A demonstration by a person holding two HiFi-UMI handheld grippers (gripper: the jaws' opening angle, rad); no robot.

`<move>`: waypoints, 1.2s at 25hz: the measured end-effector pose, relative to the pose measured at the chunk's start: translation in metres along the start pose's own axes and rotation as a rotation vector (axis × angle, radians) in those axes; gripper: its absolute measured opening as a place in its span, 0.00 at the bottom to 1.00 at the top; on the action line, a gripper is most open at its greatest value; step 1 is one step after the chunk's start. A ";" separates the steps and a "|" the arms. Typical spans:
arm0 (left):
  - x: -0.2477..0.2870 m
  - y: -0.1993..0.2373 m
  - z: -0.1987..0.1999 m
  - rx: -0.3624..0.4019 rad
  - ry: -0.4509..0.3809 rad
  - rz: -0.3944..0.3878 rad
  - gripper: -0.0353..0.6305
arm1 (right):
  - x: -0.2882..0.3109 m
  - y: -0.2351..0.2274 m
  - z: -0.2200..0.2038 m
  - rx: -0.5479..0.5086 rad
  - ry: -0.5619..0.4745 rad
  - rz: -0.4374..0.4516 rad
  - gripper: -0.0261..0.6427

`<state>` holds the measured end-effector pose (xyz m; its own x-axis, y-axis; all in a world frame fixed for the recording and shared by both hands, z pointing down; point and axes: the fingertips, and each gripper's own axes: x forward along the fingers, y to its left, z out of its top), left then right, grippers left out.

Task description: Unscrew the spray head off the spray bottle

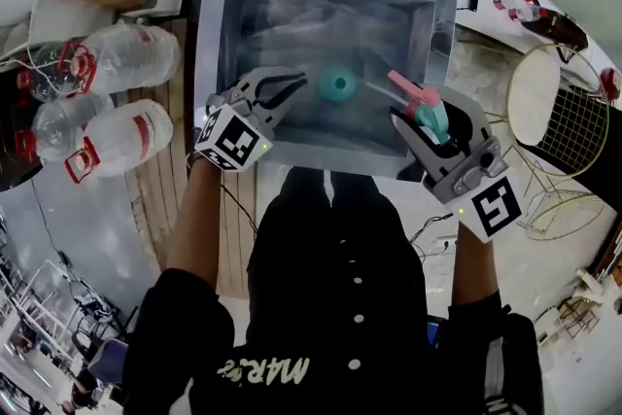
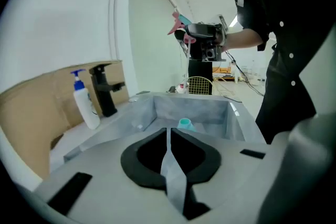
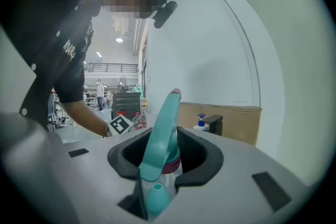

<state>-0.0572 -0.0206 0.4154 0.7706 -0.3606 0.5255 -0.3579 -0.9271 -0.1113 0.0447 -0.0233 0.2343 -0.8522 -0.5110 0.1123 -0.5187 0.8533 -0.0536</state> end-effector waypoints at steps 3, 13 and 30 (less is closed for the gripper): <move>-0.025 0.003 0.014 -0.044 0.041 0.070 0.10 | -0.007 0.001 0.014 -0.006 -0.012 -0.039 0.25; -0.109 0.000 0.105 -0.163 -0.068 0.264 0.09 | -0.039 -0.003 0.052 -0.054 -0.037 -0.162 0.25; -0.197 0.012 0.165 -0.309 -0.304 0.666 0.09 | -0.094 -0.006 0.087 -0.089 -0.128 -0.387 0.25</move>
<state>-0.1259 0.0220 0.1713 0.4371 -0.8828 0.1721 -0.8900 -0.4522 -0.0592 0.1219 0.0107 0.1374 -0.6002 -0.7996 -0.0177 -0.7991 0.5986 0.0548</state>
